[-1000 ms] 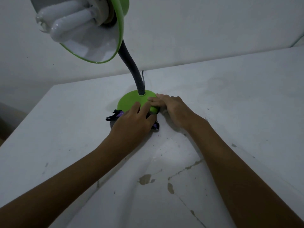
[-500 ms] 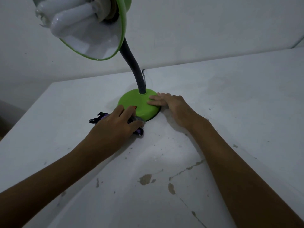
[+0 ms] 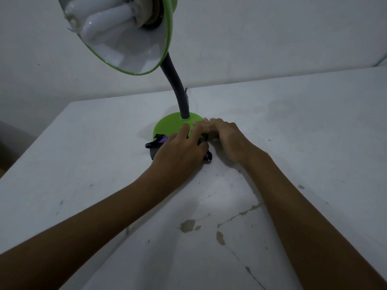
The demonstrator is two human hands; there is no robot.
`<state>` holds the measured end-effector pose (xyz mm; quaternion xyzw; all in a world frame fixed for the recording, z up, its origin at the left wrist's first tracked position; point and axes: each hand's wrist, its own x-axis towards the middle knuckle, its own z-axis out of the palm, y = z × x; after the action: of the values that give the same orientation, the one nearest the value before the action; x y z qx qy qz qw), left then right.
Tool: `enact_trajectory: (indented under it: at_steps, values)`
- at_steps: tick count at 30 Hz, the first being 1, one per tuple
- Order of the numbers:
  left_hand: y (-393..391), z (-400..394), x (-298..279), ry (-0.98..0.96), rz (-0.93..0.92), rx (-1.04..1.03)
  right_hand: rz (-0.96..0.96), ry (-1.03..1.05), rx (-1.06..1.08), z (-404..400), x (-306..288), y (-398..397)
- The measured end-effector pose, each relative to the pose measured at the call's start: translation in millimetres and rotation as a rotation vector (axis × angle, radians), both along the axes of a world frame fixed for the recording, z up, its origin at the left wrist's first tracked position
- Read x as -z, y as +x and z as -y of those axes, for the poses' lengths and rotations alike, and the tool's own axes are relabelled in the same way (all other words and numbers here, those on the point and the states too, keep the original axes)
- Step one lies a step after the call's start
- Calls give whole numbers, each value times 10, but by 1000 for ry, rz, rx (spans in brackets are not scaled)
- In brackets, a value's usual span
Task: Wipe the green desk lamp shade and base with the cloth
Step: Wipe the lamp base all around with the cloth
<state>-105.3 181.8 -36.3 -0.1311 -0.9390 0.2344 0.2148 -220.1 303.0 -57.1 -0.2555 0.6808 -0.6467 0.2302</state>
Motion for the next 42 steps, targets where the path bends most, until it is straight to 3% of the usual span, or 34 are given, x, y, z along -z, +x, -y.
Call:
enact_trajectory:
  at_steps: [8, 15, 20, 24, 28, 34, 42]
  values:
    - [168, 146, -19, 5, -32, 45, -38, 67, -22, 27, -4, -2]
    - [354, 377, -12, 154, 20, 55, -94, 93, -52, 15, 11, -25]
    - [489, 583, 1, 231, 41, 37, -284, 251, -78, 45, -41, -47]
    - [525, 682, 41, 323, 22, 0, -440, 431, -103, 45, -41, -44]
    - [532, 678, 40, 409, -5, -3, -409, 194, 24, 35, -65, 127]
    - [640, 772, 65, 706, -187, -110, -678, 316, 195, 249, -126, 238]
    - [655, 830, 36, 900, -197, -233, -640, 433, 155, 402, 15, 263]
